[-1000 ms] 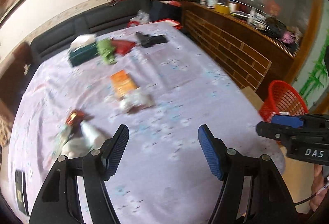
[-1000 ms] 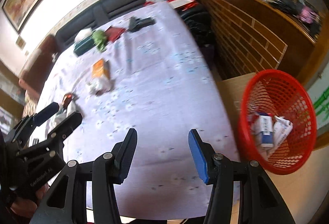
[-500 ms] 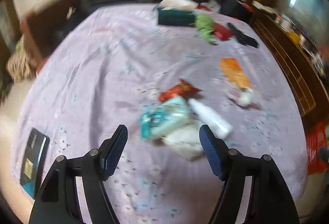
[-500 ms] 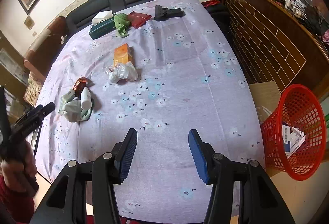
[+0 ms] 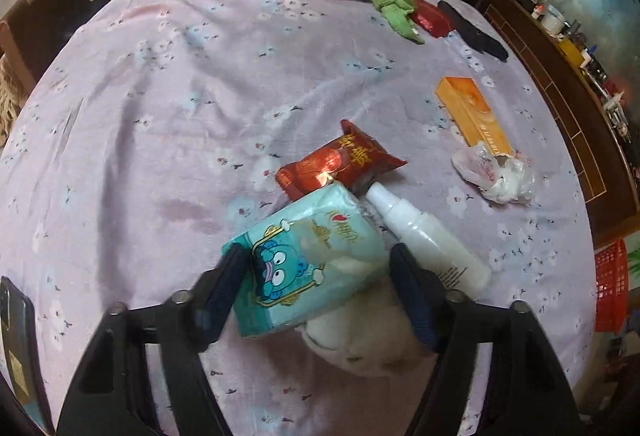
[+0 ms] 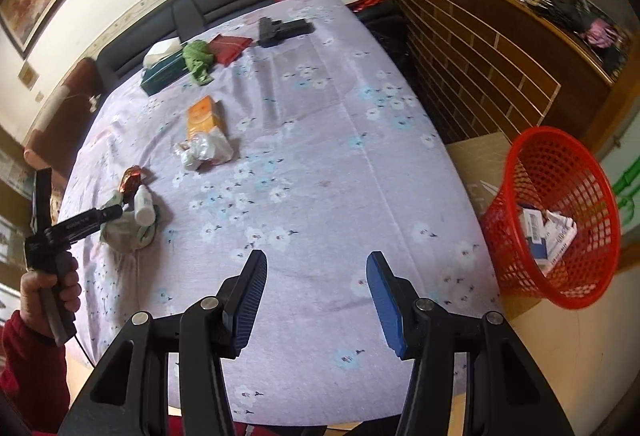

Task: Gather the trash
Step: 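Grasp the blue tissue pack with the left tool while the right tool grasps the white spray bottle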

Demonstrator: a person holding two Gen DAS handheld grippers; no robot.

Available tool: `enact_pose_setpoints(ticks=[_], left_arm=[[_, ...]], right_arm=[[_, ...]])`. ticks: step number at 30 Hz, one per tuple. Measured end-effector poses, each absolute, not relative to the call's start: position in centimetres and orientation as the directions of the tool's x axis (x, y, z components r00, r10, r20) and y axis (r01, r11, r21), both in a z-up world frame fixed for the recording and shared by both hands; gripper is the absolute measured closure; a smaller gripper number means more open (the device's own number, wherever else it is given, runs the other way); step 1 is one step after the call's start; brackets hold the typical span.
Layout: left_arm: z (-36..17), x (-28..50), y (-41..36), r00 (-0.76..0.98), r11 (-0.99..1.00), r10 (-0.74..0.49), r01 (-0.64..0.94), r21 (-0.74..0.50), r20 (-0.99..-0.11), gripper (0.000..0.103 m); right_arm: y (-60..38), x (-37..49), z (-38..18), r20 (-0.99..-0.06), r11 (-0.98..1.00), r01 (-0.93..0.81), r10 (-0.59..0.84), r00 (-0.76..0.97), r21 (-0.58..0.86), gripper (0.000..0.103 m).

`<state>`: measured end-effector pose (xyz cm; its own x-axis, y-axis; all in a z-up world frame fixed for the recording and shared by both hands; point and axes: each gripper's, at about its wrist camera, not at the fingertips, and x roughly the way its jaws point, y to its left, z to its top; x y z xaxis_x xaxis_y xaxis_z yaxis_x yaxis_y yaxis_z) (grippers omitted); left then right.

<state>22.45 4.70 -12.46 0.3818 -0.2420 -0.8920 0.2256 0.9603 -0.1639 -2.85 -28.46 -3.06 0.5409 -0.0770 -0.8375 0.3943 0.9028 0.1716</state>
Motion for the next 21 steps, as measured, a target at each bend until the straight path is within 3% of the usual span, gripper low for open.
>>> enact_pose_setpoints(ticks=[3, 7, 14, 21], left_arm=[[-11.9, 22.0, 4.8, 0.409, 0.954, -0.263, 0.247, -0.172, -0.874, 0.067], [-10.7, 21.1, 4.9, 0.449, 0.95, -0.259, 0.278, -0.141, -0.855, 0.081], [-8.8, 19.1, 8.2, 0.468, 0.95, -0.277, 0.261, -0.168, -0.839, 0.088], [-8.7, 17.4, 12.4, 0.48, 0.961, -0.259, 0.215, -0.174, -0.838, 0.089]], right_arm=[[-28.6, -3.2, -2.9, -0.835, 0.897, 0.408, -0.09, 0.542, 0.169, 0.047], [-28.0, -2.6, -2.9, -0.835, 0.906, 0.386, -0.076, 0.545, 0.17, 0.047], [-23.9, 1.1, -3.0, -0.837, 0.954, 0.225, 0.044, 0.546, 0.197, 0.047], [-17.0, 8.4, -4.3, -0.843, 0.981, 0.003, 0.163, 0.512, 0.192, 0.047]])
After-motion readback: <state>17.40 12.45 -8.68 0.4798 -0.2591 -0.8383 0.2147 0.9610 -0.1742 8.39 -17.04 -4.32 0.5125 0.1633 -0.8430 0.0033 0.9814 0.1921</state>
